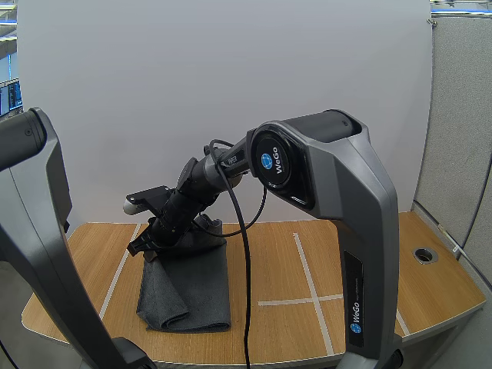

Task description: Fold the towel

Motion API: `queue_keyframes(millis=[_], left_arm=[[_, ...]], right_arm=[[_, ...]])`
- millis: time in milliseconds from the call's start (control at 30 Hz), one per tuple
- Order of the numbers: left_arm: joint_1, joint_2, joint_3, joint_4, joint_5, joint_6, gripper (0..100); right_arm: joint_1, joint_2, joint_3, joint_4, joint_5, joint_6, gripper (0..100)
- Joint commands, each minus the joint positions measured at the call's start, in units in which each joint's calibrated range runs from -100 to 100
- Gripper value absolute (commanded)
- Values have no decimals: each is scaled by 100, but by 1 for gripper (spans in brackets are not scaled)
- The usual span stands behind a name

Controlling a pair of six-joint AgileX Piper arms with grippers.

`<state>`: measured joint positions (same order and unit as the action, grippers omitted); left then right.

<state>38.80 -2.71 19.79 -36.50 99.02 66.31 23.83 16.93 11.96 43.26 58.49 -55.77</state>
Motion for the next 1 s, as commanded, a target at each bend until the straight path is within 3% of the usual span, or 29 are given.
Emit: queue_keyframes(millis=[0, 67, 133, 333, 500, 667, 833, 900, 967], left_arm=[[9, -43, -7, -91, 98, -63, 83], [9, -43, -7, -91, 98, -63, 83], [9, -43, -7, -91, 98, -63, 83], [9, -43, -7, -91, 98, -63, 83], [9, -43, -7, -91, 98, -75, 83], [9, -43, -7, -91, 98, -44, 83], [9, -43, -7, -91, 98, 79, 83], [2, -43, -7, -91, 98, 166, 83], [2, -43, -7, -91, 98, 281, 83]], right_arm=[[11, 94, -94, 97, 17, -22, 30], [13, 94, -94, 110, -20, -22, 72], [13, 94, -94, 220, -44, -22, 100], [36, 52, -240, 317, -142, -51, 100], [36, -269, -611, 282, 456, -12, 100], [-2, -680, -624, -393, 1215, 262, 100], [-280, -1142, -438, -873, 2635, 436, 100], [-412, -1345, -202, -900, 2970, 436, 77], [-559, -1596, 145, -1000, 3091, 436, 37]])
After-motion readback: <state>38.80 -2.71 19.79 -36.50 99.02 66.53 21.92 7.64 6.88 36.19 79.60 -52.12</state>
